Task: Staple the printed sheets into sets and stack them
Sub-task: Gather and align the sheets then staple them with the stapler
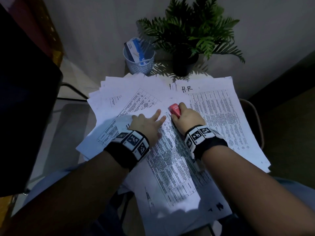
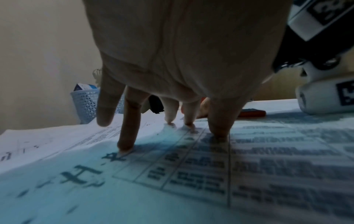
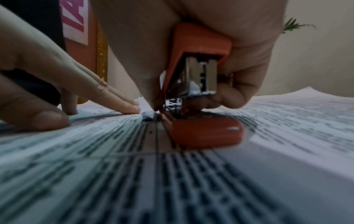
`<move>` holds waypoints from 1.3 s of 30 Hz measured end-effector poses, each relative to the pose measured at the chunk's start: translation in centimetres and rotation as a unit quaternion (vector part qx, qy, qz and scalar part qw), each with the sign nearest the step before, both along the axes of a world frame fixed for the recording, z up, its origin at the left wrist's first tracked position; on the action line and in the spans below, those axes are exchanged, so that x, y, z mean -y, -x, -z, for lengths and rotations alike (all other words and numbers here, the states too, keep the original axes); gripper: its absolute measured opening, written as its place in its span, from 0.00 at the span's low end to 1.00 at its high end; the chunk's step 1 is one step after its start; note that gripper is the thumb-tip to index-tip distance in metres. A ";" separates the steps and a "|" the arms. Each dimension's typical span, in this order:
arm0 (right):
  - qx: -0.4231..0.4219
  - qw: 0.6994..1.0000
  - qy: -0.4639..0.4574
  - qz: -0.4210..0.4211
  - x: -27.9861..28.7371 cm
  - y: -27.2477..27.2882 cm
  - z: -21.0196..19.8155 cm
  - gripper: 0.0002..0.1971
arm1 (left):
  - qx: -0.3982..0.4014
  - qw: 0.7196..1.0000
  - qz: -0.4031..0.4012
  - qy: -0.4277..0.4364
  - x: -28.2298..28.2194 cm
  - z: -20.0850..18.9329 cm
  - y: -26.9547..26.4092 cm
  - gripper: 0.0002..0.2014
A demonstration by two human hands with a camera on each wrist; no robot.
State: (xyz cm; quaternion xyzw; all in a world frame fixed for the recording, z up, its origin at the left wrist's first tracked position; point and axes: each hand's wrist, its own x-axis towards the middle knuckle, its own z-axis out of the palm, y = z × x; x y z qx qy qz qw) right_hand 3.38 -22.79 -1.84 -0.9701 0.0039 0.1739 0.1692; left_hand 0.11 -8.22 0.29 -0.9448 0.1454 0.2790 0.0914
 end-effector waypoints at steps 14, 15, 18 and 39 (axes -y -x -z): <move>0.007 1.000 -0.005 -0.002 -0.4 -0.3 0.3 0.17 | -0.050 0.996 -0.014 0.072 -0.3 -0.1 -0.9 0.37; 0.006 1.000 -0.006 0.001 -0.5 -0.3 0.2 0.17 | -0.050 0.996 -0.012 0.072 -0.2 -0.1 -1.0 0.37; -0.004 1.000 -0.016 0.007 -0.4 -0.5 -0.3 0.18 | -0.055 0.996 -0.017 0.074 -0.2 -0.3 -1.1 0.38; -0.083 0.995 -0.049 -0.002 1.6 -1.1 -1.4 0.19 | -0.039 0.993 -0.025 0.111 -0.4 -0.2 -2.0 0.33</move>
